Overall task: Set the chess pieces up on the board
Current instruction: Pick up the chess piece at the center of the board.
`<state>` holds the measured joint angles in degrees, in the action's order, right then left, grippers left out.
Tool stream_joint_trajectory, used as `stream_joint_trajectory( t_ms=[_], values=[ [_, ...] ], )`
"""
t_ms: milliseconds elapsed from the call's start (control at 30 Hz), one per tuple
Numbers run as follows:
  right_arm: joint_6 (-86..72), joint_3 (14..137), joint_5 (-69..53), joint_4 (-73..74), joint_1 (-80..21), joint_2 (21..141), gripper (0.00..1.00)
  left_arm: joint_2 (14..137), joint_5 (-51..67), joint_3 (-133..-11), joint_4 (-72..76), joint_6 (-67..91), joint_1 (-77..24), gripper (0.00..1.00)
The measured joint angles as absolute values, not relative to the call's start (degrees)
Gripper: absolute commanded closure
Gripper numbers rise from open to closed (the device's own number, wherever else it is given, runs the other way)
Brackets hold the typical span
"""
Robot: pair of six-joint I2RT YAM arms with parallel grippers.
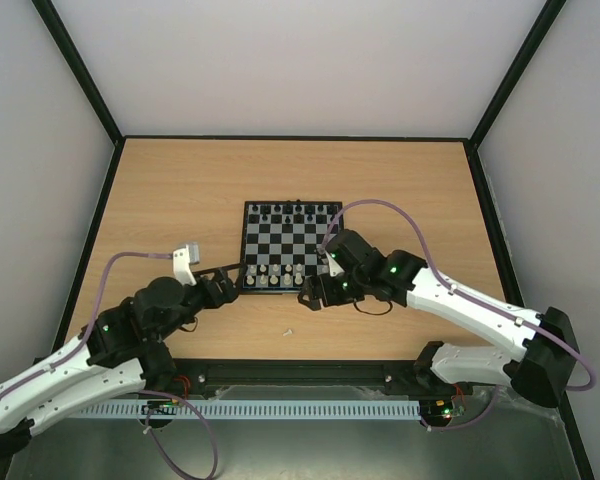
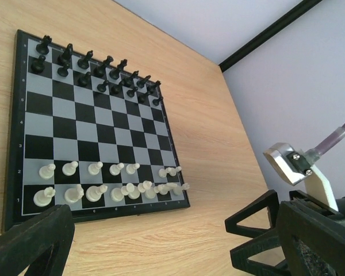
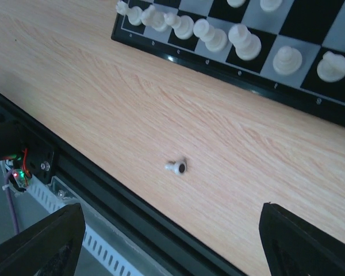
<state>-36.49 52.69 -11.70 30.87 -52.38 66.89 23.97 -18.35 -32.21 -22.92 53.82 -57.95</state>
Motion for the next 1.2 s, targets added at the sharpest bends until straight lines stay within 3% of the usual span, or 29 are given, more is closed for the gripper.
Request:
stream_joint_trajectory(
  t_ms=[133,700,900,1200],
  values=[
    [-35.9,51.0,-11.6,27.0,-52.4,67.1,0.08,28.9,-18.2,-32.2,-21.4,54.5,-58.0,0.01],
    [-38.1,38.6,-11.6,18.2,-52.4,59.4,0.12,41.5,-10.7,-21.9,-9.5,55.1,-60.2,0.03],
    [-41.2,35.5,-10.8,17.6,-52.4,55.4,0.14,49.6,-13.3,-21.2,-6.8,55.8,-67.1,0.12],
    [-45.5,31.1,-9.0,17.7,-52.4,46.9,0.16,60.8,-21.0,-21.5,-5.1,54.1,-73.9,0.43]
  ],
)
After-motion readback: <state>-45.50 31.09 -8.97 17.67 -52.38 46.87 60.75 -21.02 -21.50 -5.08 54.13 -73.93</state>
